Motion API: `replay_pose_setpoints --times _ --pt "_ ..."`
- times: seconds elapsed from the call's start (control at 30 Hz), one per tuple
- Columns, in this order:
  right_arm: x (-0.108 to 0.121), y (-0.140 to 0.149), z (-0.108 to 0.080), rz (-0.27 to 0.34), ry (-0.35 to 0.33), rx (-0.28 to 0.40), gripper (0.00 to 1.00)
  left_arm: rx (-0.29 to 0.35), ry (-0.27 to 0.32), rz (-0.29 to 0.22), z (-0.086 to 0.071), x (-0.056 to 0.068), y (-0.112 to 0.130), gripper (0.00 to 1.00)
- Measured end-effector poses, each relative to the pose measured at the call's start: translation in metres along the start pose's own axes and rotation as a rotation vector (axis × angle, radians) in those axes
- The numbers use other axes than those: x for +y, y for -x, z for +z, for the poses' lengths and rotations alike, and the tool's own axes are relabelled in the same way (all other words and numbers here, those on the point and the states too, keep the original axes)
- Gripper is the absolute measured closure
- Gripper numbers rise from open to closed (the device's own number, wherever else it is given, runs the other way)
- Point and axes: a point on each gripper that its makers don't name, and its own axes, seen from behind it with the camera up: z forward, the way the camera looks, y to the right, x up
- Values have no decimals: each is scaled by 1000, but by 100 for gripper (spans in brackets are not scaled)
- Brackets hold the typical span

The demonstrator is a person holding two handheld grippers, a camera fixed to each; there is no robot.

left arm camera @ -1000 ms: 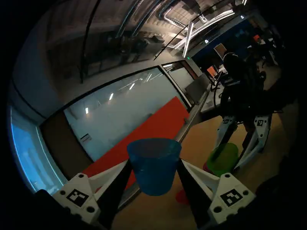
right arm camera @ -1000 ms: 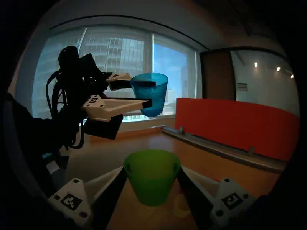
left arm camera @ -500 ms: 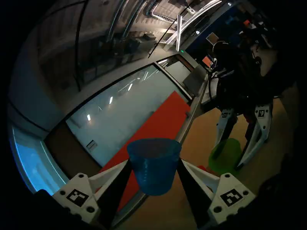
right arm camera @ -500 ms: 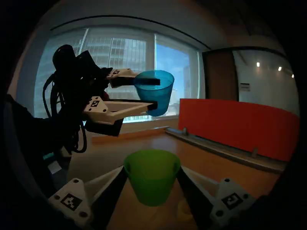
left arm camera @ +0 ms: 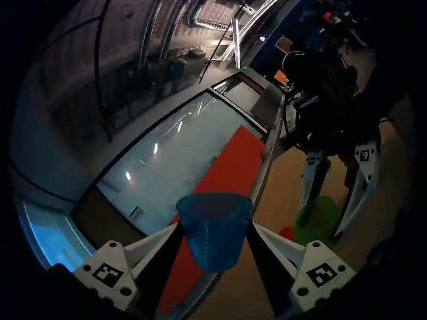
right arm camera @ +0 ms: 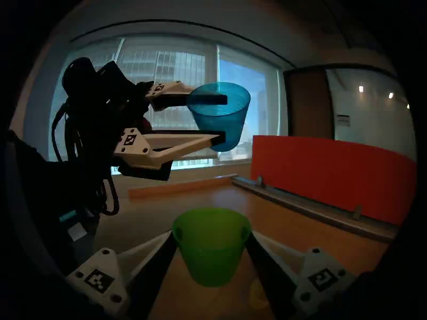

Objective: Pour water

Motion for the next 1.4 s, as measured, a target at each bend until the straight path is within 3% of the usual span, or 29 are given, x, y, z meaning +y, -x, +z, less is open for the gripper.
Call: replay_pose_setpoints --times 0.77,1.4 --pt "0 -4 1 -6 -2 8 10 6 -17 184 5 0 -17 18" --pt "0 -7 0 -15 1 9 10 5 -33 248 0 -3 -22 18"
